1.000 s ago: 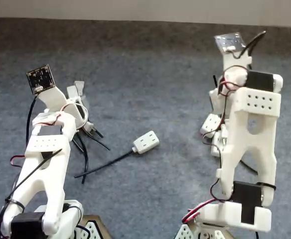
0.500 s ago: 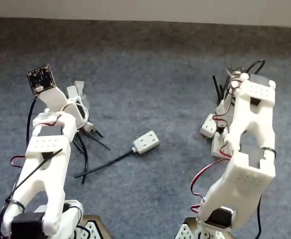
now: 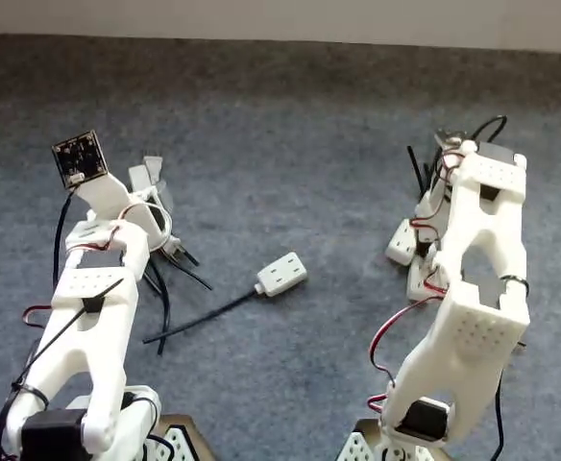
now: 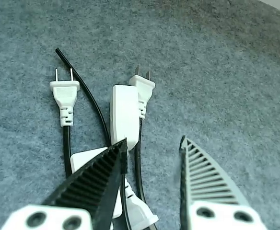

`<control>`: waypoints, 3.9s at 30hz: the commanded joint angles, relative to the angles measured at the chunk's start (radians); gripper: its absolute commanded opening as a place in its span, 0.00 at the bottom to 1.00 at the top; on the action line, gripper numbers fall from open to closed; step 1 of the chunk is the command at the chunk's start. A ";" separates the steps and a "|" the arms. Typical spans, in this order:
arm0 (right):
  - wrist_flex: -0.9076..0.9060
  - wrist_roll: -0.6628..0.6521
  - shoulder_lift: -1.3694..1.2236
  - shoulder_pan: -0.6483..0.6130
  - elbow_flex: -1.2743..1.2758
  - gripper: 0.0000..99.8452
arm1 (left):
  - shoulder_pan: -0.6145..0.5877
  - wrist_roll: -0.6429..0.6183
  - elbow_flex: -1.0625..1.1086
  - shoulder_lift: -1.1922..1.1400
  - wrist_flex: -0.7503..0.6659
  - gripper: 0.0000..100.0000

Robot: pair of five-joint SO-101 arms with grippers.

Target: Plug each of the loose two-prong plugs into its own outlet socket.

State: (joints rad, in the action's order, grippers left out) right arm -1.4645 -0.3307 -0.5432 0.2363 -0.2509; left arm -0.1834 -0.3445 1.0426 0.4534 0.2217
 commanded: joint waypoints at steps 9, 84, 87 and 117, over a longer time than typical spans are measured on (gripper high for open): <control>-0.298 -0.015 0.070 0.004 -0.529 0.07 | 0.021 -0.003 -0.005 0.028 -0.021 0.19; 0.185 -0.261 0.320 -0.139 0.326 0.06 | 0.038 -0.003 -0.005 0.025 -0.021 0.19; 0.120 -0.206 0.318 -0.165 0.254 0.06 | 0.038 -0.003 -0.005 0.025 -0.021 0.19; 0.364 -0.143 0.311 -0.644 0.257 0.06 | -0.001 -0.005 -0.005 0.025 -0.023 0.19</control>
State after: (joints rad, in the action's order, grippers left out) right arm -1.2712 -0.4826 -0.2762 -0.4020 -0.0867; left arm -0.1741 -0.3445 1.0426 0.4534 0.2217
